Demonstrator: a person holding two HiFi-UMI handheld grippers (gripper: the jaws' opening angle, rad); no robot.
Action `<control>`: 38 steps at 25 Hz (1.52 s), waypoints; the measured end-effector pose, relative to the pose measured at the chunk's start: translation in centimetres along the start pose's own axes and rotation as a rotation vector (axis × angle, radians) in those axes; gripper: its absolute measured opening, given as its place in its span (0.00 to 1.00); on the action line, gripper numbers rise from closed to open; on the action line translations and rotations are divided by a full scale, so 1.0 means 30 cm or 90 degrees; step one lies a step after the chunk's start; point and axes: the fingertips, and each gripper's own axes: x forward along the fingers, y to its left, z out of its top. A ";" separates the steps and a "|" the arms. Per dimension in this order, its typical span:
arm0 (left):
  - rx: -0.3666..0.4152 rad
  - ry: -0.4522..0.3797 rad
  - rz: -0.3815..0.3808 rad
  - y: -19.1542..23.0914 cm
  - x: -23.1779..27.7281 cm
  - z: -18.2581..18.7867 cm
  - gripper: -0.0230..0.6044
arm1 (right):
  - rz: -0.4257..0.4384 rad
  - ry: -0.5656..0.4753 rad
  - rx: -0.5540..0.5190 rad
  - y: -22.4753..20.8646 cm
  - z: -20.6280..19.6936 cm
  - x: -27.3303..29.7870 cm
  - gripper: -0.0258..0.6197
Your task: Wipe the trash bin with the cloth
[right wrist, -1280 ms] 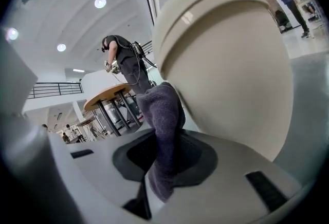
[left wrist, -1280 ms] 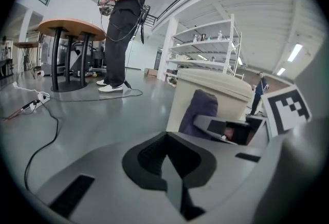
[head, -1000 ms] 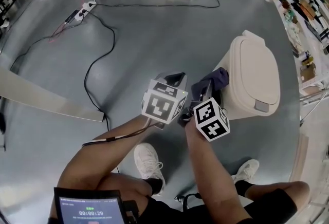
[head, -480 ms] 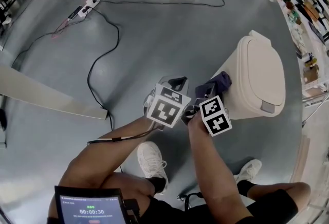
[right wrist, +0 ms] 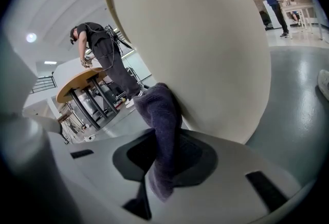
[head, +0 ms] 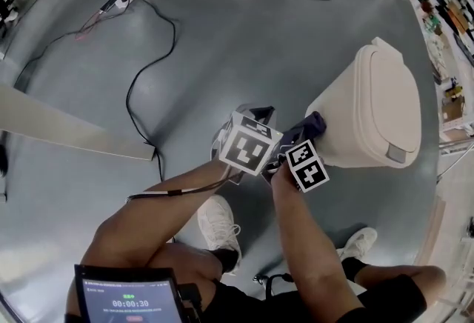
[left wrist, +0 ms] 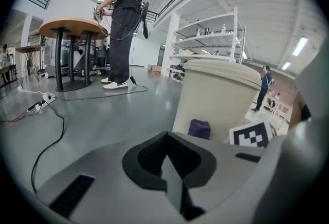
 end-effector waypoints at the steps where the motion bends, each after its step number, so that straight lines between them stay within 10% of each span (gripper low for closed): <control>1: 0.004 0.003 -0.004 -0.008 0.004 -0.007 0.03 | -0.003 0.009 -0.005 -0.015 -0.021 0.006 0.15; 9: 0.022 0.020 -0.015 -0.025 0.020 -0.039 0.03 | -0.011 0.050 -0.028 -0.063 -0.103 0.018 0.15; 21: -0.032 0.052 0.035 0.049 0.000 -0.086 0.03 | 0.091 -0.119 -0.013 0.266 0.270 -0.057 0.15; 38: 0.012 0.044 0.004 0.006 0.013 -0.074 0.03 | 0.037 -0.159 0.027 0.309 0.434 0.067 0.15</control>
